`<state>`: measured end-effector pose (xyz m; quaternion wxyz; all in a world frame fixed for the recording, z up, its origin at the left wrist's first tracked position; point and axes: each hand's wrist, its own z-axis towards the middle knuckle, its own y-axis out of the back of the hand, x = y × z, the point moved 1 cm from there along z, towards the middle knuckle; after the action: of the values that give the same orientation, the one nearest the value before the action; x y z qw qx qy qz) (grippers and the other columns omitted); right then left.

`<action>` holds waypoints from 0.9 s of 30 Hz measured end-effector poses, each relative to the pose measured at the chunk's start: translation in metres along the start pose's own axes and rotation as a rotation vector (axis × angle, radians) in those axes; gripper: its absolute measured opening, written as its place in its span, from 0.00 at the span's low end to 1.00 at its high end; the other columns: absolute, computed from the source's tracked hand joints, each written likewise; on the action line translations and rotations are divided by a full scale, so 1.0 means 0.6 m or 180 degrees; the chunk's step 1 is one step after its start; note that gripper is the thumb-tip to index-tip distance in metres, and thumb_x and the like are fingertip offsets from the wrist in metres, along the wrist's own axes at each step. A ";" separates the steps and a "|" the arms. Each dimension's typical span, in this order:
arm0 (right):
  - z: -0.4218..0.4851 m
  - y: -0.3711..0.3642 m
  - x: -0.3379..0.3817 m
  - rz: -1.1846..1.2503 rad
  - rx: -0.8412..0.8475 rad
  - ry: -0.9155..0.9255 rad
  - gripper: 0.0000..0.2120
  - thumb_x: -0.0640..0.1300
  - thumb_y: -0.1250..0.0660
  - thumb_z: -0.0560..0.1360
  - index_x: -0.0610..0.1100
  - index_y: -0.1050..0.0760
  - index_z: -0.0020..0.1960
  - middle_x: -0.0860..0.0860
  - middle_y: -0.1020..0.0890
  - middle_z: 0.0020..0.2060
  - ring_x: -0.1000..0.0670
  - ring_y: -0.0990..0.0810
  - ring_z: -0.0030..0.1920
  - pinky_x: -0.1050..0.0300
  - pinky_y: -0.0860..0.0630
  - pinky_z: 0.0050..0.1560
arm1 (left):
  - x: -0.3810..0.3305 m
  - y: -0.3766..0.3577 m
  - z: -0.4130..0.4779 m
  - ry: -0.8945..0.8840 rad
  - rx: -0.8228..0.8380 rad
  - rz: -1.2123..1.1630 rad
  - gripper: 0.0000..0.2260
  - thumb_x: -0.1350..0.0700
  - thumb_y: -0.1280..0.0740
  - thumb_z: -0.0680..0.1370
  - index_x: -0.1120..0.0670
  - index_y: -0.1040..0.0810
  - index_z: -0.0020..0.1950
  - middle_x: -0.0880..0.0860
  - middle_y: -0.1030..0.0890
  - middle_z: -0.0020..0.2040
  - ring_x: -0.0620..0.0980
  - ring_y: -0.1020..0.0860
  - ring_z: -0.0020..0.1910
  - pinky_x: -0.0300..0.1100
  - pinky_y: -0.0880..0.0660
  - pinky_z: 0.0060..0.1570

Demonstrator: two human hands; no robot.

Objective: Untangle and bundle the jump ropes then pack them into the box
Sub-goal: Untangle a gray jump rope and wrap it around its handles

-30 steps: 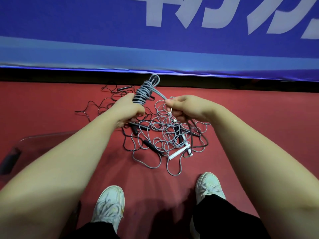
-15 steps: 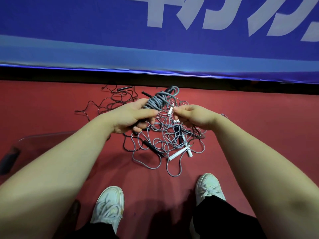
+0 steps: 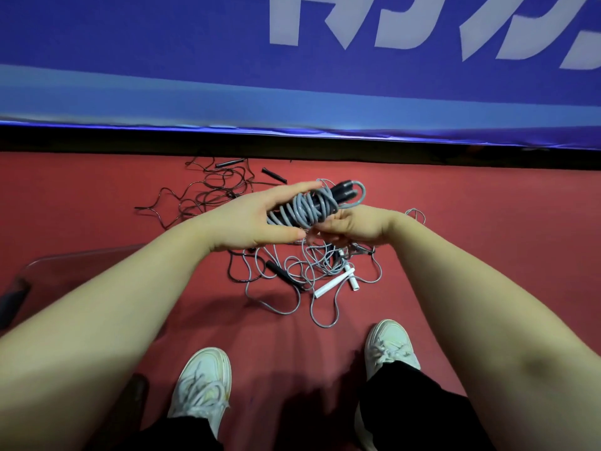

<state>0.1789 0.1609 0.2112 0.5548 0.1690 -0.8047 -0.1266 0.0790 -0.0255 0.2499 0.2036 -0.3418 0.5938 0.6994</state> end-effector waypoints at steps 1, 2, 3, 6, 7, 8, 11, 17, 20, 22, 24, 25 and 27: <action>-0.005 0.007 0.003 -0.0153 -0.0126 0.0084 0.09 0.43 0.40 0.79 0.42 0.23 0.45 0.58 0.25 0.24 0.56 0.33 0.29 0.62 0.37 0.33 | 0.002 0.000 -0.002 -0.0012 0.0112 0.0028 0.30 0.41 0.32 0.67 0.23 0.42 0.64 0.31 0.30 0.65 0.32 0.31 0.64 0.25 0.38 0.64; -0.010 0.017 0.008 -0.0415 -0.0237 0.0145 0.05 0.40 0.37 0.77 0.42 0.24 0.44 0.58 0.23 0.25 0.56 0.30 0.29 0.62 0.35 0.34 | 0.005 -0.001 -0.003 -0.0020 0.0220 0.0066 0.30 0.40 0.33 0.66 0.23 0.41 0.64 0.32 0.29 0.65 0.33 0.30 0.64 0.28 0.37 0.65; -0.014 0.027 0.013 -0.0818 -0.0303 0.0134 0.05 0.37 0.35 0.76 0.42 0.24 0.42 0.57 0.23 0.26 0.58 0.30 0.28 0.62 0.33 0.34 | 0.007 -0.001 -0.003 -0.0017 0.0331 0.0147 0.30 0.39 0.33 0.66 0.23 0.40 0.65 0.34 0.27 0.65 0.36 0.29 0.64 0.32 0.36 0.66; -0.017 0.050 0.032 -0.2099 -0.0271 -0.0159 0.07 0.44 0.33 0.76 0.46 0.23 0.39 0.52 0.25 0.31 0.58 0.29 0.30 0.62 0.32 0.38 | 0.014 -0.007 -0.002 0.0044 0.0588 0.0550 0.31 0.38 0.34 0.65 0.25 0.40 0.66 0.41 0.24 0.63 0.42 0.25 0.61 0.43 0.31 0.65; -0.018 0.052 0.043 -0.2324 -0.0260 -0.0278 0.09 0.49 0.32 0.75 0.44 0.22 0.40 0.51 0.26 0.32 0.55 0.30 0.32 0.60 0.33 0.38 | 0.015 -0.010 0.000 0.0091 0.0631 0.0712 0.31 0.39 0.33 0.66 0.28 0.39 0.68 0.43 0.23 0.62 0.44 0.25 0.60 0.45 0.31 0.64; -0.018 0.054 0.051 -0.2481 -0.0284 -0.0378 0.13 0.52 0.32 0.74 0.42 0.22 0.41 0.50 0.28 0.32 0.52 0.32 0.33 0.59 0.34 0.37 | 0.014 -0.011 0.001 0.0151 0.0663 0.0897 0.32 0.41 0.33 0.67 0.32 0.39 0.70 0.45 0.23 0.62 0.46 0.24 0.59 0.45 0.30 0.62; -0.016 0.044 0.084 -0.2963 -0.0338 -0.0512 0.16 0.56 0.31 0.72 0.43 0.24 0.42 0.50 0.28 0.31 0.51 0.32 0.33 0.58 0.36 0.34 | 0.008 -0.013 0.008 0.0378 0.0672 0.1610 0.32 0.49 0.31 0.74 0.41 0.40 0.75 0.46 0.25 0.65 0.47 0.26 0.58 0.39 0.31 0.56; 0.005 0.007 0.145 -0.3892 -0.0861 -0.0322 0.15 0.51 0.40 0.79 0.42 0.23 0.56 0.48 0.21 0.46 0.45 0.24 0.47 0.56 0.31 0.43 | 0.023 -0.034 0.028 0.1079 0.0215 0.2330 0.32 0.48 0.35 0.75 0.45 0.43 0.76 0.52 0.27 0.68 0.55 0.27 0.64 0.46 0.27 0.57; 0.013 -0.013 0.157 -0.3770 -0.1261 -0.0224 0.12 0.42 0.43 0.80 0.40 0.25 0.57 0.46 0.23 0.46 0.44 0.26 0.46 0.56 0.32 0.43 | 0.031 -0.025 0.031 0.1323 -0.0387 0.1658 0.30 0.50 0.33 0.75 0.45 0.39 0.75 0.54 0.24 0.64 0.56 0.25 0.59 0.47 0.26 0.55; 0.014 -0.021 0.155 -0.3565 -0.1426 -0.0170 0.12 0.40 0.45 0.80 0.39 0.25 0.57 0.44 0.22 0.47 0.44 0.26 0.44 0.55 0.30 0.43 | 0.038 -0.020 0.030 0.1194 -0.0681 0.0607 0.26 0.54 0.32 0.75 0.44 0.34 0.72 0.53 0.22 0.57 0.52 0.23 0.48 0.41 0.26 0.45; 0.011 -0.022 0.150 -0.3138 -0.1515 -0.0085 0.13 0.41 0.46 0.81 0.38 0.25 0.57 0.43 0.21 0.48 0.44 0.25 0.45 0.56 0.29 0.43 | 0.048 -0.015 0.027 0.1157 -0.0900 -0.0393 0.24 0.56 0.31 0.75 0.44 0.31 0.69 0.50 0.22 0.46 0.46 0.28 0.33 0.37 0.31 0.29; 0.008 -0.021 0.146 -0.2744 -0.1521 -0.0031 0.13 0.43 0.47 0.82 0.39 0.25 0.55 0.43 0.22 0.46 0.45 0.26 0.43 0.57 0.30 0.41 | 0.052 -0.014 0.026 0.1177 -0.0987 -0.0832 0.23 0.57 0.31 0.75 0.44 0.30 0.68 0.50 0.24 0.41 0.45 0.31 0.28 0.35 0.35 0.25; 0.001 -0.022 0.134 -0.1553 -0.1321 0.0085 0.14 0.46 0.48 0.82 0.43 0.27 0.47 0.48 0.27 0.35 0.50 0.30 0.34 0.58 0.33 0.35 | 0.058 -0.011 0.022 0.1109 -0.1209 -0.1409 0.23 0.59 0.31 0.76 0.44 0.31 0.69 0.48 0.27 0.34 0.43 0.32 0.25 0.35 0.35 0.24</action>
<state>0.1536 0.1158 0.2742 0.5413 0.2418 -0.6901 -0.4152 0.0566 -0.0156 0.2210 0.1786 -0.6086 0.3901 0.6674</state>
